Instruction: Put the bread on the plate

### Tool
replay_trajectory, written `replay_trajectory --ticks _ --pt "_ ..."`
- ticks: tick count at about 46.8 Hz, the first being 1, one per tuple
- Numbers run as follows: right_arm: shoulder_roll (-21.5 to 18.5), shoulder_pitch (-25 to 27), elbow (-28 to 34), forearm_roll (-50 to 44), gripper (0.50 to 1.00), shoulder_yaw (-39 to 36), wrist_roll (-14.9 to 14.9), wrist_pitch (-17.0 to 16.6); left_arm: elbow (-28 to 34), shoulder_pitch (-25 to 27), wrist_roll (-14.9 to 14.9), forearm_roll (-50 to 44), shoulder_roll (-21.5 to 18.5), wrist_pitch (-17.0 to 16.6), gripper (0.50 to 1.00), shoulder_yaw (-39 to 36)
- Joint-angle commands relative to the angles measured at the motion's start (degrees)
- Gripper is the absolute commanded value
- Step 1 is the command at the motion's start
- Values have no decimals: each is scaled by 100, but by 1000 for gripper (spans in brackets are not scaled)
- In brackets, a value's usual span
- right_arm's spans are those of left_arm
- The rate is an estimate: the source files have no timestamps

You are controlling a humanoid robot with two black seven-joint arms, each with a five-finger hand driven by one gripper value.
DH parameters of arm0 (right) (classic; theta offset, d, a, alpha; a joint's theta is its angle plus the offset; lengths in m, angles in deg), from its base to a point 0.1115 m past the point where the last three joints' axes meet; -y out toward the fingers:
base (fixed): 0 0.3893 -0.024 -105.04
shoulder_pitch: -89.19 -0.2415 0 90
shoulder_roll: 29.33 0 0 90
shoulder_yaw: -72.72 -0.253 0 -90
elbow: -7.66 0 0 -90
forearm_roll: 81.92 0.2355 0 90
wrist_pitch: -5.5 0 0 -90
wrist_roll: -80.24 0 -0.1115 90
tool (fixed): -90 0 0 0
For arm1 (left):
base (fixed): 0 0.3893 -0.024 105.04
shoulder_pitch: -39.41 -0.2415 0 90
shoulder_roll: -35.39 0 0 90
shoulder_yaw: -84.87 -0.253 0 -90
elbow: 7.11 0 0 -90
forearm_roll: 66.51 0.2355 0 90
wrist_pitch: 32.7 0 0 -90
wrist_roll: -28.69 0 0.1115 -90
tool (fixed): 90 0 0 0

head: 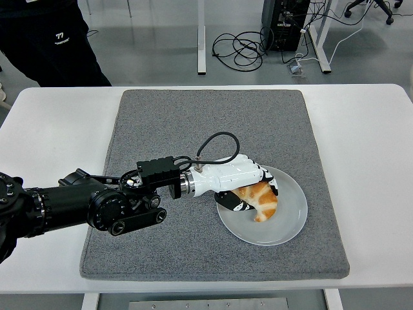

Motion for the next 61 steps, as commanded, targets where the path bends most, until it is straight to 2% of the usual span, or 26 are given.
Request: replay_trajectory --ticks 1,29,40,61 --pt "0 0 0 2 1000 0 0 1 -8 -34 27 -21 0 -39 500 9" --pt "0 0 9 2 1000 0 0 1 -35 -227 27 -187 0 -66 500 220" --pt "0 -9 9 -7 1000 0 0 1 -35 -227 27 -574 0 -66 713 220" --pt "0 -9 0 2 1000 0 0 1 53 -236 27 -574 0 -75 866 220"
